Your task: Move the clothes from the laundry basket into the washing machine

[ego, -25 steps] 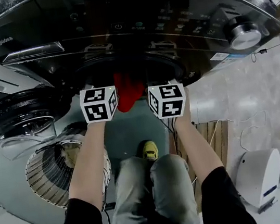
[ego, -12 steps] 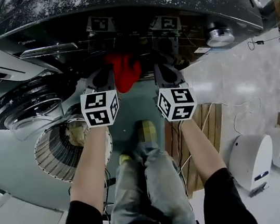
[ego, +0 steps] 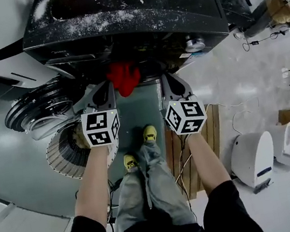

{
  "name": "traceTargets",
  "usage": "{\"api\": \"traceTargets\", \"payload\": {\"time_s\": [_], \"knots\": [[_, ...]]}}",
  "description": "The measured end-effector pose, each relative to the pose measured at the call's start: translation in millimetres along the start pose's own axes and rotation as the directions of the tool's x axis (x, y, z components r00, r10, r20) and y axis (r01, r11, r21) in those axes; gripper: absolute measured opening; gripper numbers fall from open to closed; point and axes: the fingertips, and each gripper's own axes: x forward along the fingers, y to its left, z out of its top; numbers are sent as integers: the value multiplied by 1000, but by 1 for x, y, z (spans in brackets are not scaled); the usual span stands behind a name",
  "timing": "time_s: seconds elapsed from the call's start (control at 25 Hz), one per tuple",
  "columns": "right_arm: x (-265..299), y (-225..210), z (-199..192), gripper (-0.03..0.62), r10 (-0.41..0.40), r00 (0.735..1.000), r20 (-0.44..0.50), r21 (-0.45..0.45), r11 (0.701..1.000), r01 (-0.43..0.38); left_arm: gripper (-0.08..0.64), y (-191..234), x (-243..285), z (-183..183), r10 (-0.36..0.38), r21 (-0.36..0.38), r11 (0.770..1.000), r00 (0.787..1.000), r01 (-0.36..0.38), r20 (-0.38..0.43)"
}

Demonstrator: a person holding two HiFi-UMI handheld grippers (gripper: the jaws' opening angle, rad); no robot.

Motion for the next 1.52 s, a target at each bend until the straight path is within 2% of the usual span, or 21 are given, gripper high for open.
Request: {"api": "traceTargets", "payload": {"time_s": [0.24,0.6,0.88,1.12,1.52], "knots": [[-38,31,50,5,-10,999,34,-93,996,13,11,-2,-44,43,-4,15,1000,1000,4,29],[-89,54,97,5,-39,998,42,-13,999,39,11,-16,-98,95,-41,69,997,998,38,51],[-123,58,145,5,-46,997,66,-58,997,50,11,-20,-130,138,-31,64,998,996,26,86],[-147,56,164,3,-46,996,78,-60,997,51,11,-24,-148,168,-5,89,996,995,-4,104],[-181,52,197,3,-64,993,104,-61,996,71,11,-38,-184,213,-11,141,990,993,-6,120]]}}
